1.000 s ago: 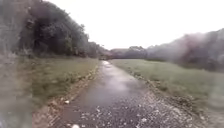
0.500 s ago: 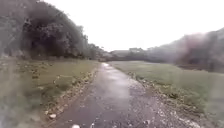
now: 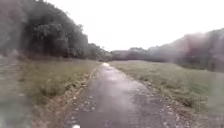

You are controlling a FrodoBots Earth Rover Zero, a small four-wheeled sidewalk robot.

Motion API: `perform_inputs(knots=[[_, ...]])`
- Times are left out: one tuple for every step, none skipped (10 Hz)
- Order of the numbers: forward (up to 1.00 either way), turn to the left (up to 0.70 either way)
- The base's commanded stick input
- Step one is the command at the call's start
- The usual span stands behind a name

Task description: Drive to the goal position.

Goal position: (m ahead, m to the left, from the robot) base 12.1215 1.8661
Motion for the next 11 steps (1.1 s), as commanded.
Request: perform_inputs(knots=[[0.7,0.0],[0.7,0.0],[0.7,0.0],[0.7,0.0],[0.7,0.0],[0.7,0.0],[0.7,0.0],[0.7,0.0],[0.7,0.0],[0.7,0.0],[0.7,0.0]])
